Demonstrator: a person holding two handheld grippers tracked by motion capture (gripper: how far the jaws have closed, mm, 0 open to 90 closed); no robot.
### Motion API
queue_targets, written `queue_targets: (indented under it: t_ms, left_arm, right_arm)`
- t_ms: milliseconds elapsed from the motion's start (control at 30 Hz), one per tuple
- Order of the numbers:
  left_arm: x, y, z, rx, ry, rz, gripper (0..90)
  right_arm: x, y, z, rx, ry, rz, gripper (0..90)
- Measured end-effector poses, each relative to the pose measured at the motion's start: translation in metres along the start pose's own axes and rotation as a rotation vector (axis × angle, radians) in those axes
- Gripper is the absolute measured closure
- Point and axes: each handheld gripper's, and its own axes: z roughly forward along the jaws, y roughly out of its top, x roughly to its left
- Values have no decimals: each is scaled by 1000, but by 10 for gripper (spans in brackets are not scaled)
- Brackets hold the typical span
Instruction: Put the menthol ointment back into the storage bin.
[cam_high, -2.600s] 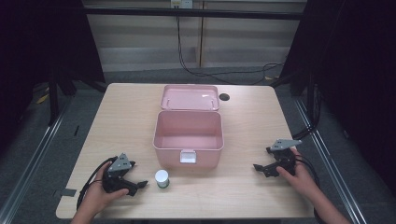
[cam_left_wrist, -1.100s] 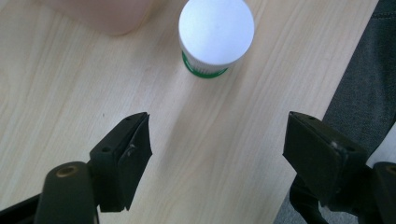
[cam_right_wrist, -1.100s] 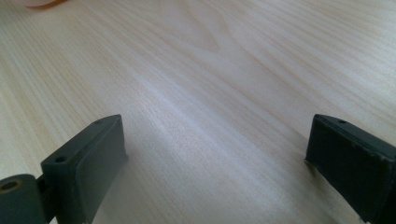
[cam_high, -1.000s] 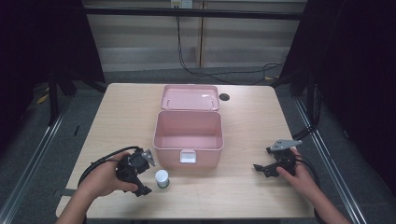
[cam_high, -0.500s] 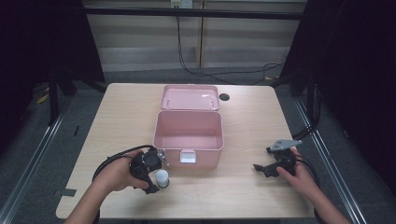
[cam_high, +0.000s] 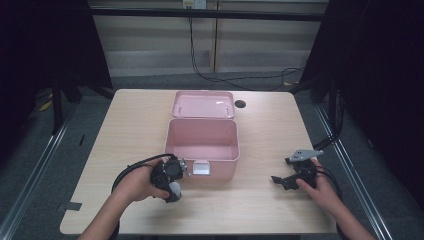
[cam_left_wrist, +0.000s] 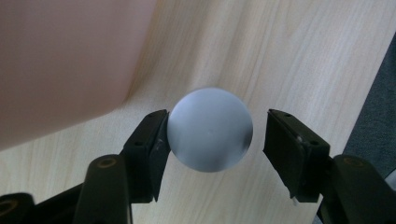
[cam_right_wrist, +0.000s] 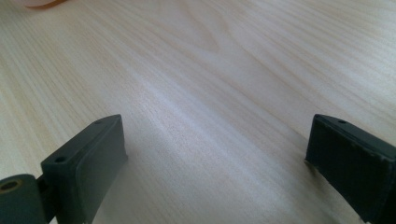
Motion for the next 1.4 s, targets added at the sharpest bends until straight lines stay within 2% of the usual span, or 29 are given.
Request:
queue_targets:
  t_ms: [100, 300, 367, 400, 567, 700, 733, 767, 967, 1100, 1267, 1400]
  left_arm:
    - [1, 2, 1, 6, -4, -11, 423]
    - [2, 5, 1, 24, 8, 10, 481]
    - [2, 7, 2, 28, 7, -1, 497]
    - [2, 8, 2, 41, 9, 12, 497]
    - [-1, 11, 2, 53, 23, -13, 504]
    - [0, 10, 0, 60, 0, -41, 506]
    - [0, 10, -2, 67, -9, -38, 506]
    - [0, 10, -3, 58, -11, -54, 506]
    - [0, 10, -19, 77, -36, -100, 506]
    - [0, 9, -28, 87, -41, -102, 506]
    - [0, 7, -39, 91, -58, -133, 507]
    - [2, 5, -48, 109, -70, -138, 507]
  right_arm:
    - [0, 0, 0, 0, 0, 0, 43]
    - [0, 0, 0, 0, 0, 0, 43]
    - [0, 0, 0, 0, 0, 0, 43]
    - [0, 0, 0, 0, 0, 0, 43]
    - [0, 0, 0, 0, 0, 0, 43]
    - [0, 0, 0, 0, 0, 0, 43]
    - [0, 0, 0, 0, 0, 0, 43]
    - [0, 0, 0, 0, 0, 0, 43]
    - [0, 0, 0, 0, 0, 0, 43]
    - [0, 0, 0, 0, 0, 0, 43]
    - [0, 0, 0, 0, 0, 0, 43]
    - [0, 0, 0, 0, 0, 0, 43]
